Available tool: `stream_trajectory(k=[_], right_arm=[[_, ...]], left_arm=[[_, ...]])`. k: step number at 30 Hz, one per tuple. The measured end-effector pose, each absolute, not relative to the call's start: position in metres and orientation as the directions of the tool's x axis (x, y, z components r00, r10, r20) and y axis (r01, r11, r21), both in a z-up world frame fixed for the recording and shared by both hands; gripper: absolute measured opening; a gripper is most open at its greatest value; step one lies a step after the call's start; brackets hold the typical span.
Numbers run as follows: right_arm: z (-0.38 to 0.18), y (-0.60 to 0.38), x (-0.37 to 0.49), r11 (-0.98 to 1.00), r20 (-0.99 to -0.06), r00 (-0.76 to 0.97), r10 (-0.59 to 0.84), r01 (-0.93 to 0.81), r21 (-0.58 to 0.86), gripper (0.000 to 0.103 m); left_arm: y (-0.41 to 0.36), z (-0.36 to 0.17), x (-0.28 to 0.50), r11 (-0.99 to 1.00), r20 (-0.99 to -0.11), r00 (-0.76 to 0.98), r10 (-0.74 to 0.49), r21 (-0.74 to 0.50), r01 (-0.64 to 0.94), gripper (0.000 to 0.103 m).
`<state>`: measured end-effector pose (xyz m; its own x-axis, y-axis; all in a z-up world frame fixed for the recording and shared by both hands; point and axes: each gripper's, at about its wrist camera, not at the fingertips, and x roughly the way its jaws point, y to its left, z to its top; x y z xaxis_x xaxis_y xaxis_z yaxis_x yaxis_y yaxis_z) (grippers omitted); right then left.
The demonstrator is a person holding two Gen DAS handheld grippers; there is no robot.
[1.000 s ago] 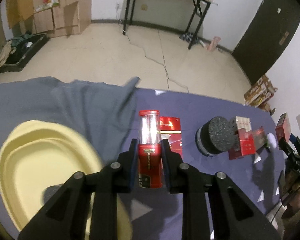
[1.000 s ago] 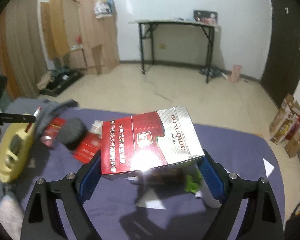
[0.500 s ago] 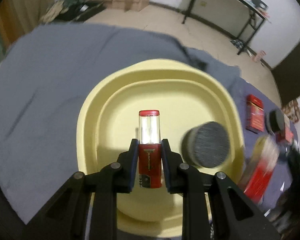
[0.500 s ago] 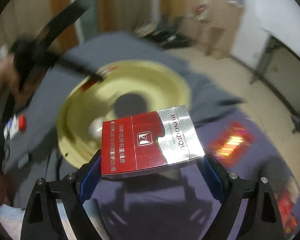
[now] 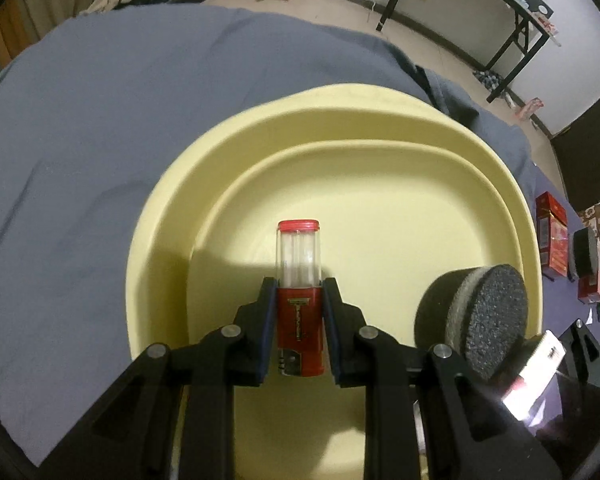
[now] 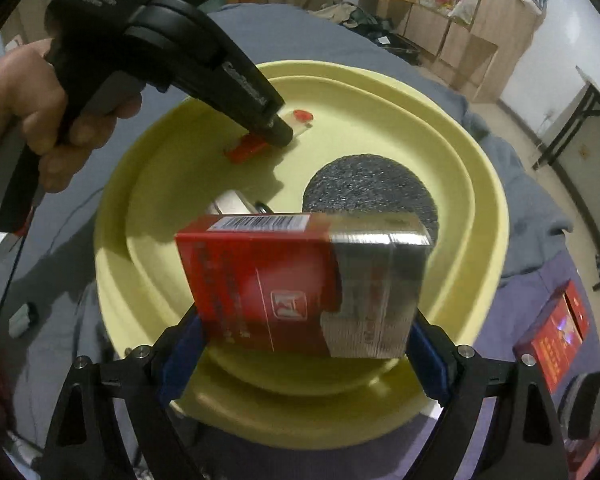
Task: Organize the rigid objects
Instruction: 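Lower the lighter and red-silver box into the yellow tray and open both tools, then grasp the red-gold cigarette box with the left tool while the right tool grasps the red-white box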
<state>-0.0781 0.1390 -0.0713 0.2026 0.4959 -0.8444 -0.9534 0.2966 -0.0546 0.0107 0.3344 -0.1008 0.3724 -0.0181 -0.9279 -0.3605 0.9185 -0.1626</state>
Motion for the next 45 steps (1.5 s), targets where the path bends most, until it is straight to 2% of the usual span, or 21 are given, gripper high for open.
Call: stream_trajectory(k=[4,5,6,7,8,9,10,11,16,20,25,28,35,41,42,43,44,45], right_arm=[[-0.076,0.148,-0.079,0.313,-0.848,0.203,0.491,-0.949,-0.046,0.091],[-0.076,0.151,-0.079,0.316,-0.849,0.203,0.487,-0.948,-0.045,0.091],[-0.076,0.152,-0.080,0.320,-0.850,0.203,0.486,-0.946,-0.043,0.092],[-0.074,0.150,-0.083,0.322,-0.850,0.202,0.486,-0.946,-0.041,0.094],[-0.071,0.146,-0.085,0.323,-0.848,0.195,0.493,-0.946,-0.031,0.099],[-0.067,0.142,-0.087,0.323,-0.841,0.184,0.509,-0.946,-0.012,0.102],[-0.062,0.136,-0.090,0.322,-0.834,0.174,0.523,-0.947,0.005,0.102],[-0.057,0.128,-0.092,0.325,-0.821,0.168,0.545,-0.945,0.022,0.102],[-0.036,0.086,-0.090,0.387,-0.776,0.212,0.594,-0.921,0.044,0.103],[-0.019,0.014,-0.062,0.551,-0.713,0.323,0.622,-0.827,0.107,0.103],[-0.027,-0.110,0.001,0.852,-0.717,0.537,0.445,-0.500,0.155,0.103],[-0.037,-0.161,0.027,0.925,-0.741,0.573,0.349,-0.337,0.175,0.103],[-0.047,-0.169,0.048,0.932,-0.767,0.554,0.324,-0.325,0.158,0.103],[-0.050,-0.158,0.083,0.936,-0.786,0.540,0.300,-0.327,0.133,0.100],[-0.054,-0.158,0.090,0.939,-0.793,0.534,0.295,-0.317,0.135,0.095],[-0.056,-0.158,0.094,0.939,-0.799,0.525,0.294,-0.315,0.138,0.090],[-0.059,-0.156,0.099,0.939,-0.803,0.521,0.290,-0.315,0.136,0.081],[-0.061,-0.156,0.102,0.940,-0.807,0.517,0.284,-0.315,0.129,0.073]], left_arm=[[0.338,-0.098,0.014,0.916,-0.930,0.368,-0.015,-0.160,-0.368,0.025],[0.339,-0.097,0.013,0.913,-0.931,0.364,-0.023,-0.168,-0.372,0.028],[0.340,-0.094,0.012,0.910,-0.929,0.368,-0.032,-0.179,-0.375,0.040],[0.341,-0.089,0.007,0.908,-0.925,0.378,-0.036,-0.188,-0.374,0.062],[0.337,-0.085,0.006,0.907,-0.921,0.389,-0.035,-0.192,-0.374,0.073],[0.335,-0.077,0.004,0.908,-0.913,0.407,-0.029,-0.194,-0.372,0.091],[0.330,-0.066,0.002,0.913,-0.901,0.434,-0.018,-0.192,-0.361,0.101],[0.326,-0.060,0.003,0.917,-0.894,0.448,-0.013,-0.189,-0.350,0.103],[0.288,-0.021,0.013,0.938,-0.864,0.502,-0.044,-0.209,-0.278,0.103],[0.238,-0.005,0.033,0.958,-0.845,0.527,-0.091,-0.220,-0.187,0.103],[0.152,-0.020,0.078,0.975,-0.858,0.491,-0.151,-0.210,-0.067,0.103],[0.114,-0.036,0.096,0.985,-0.873,0.467,-0.144,-0.171,-0.017,0.103],[0.079,-0.075,0.115,0.994,-0.904,0.414,-0.107,-0.107,0.023,0.103],[0.079,-0.098,0.126,0.996,-0.914,0.397,-0.082,-0.087,0.005,0.101],[0.079,-0.100,0.126,0.996,-0.913,0.399,-0.080,-0.087,0.000,0.099],[0.080,-0.101,0.127,0.996,-0.911,0.404,-0.082,-0.091,-0.002,0.087],[0.076,-0.103,0.129,0.995,-0.911,0.401,-0.092,-0.101,-0.001,0.077],[0.076,-0.104,0.128,0.992,-0.914,0.390,-0.117,-0.125,0.006,0.060]])
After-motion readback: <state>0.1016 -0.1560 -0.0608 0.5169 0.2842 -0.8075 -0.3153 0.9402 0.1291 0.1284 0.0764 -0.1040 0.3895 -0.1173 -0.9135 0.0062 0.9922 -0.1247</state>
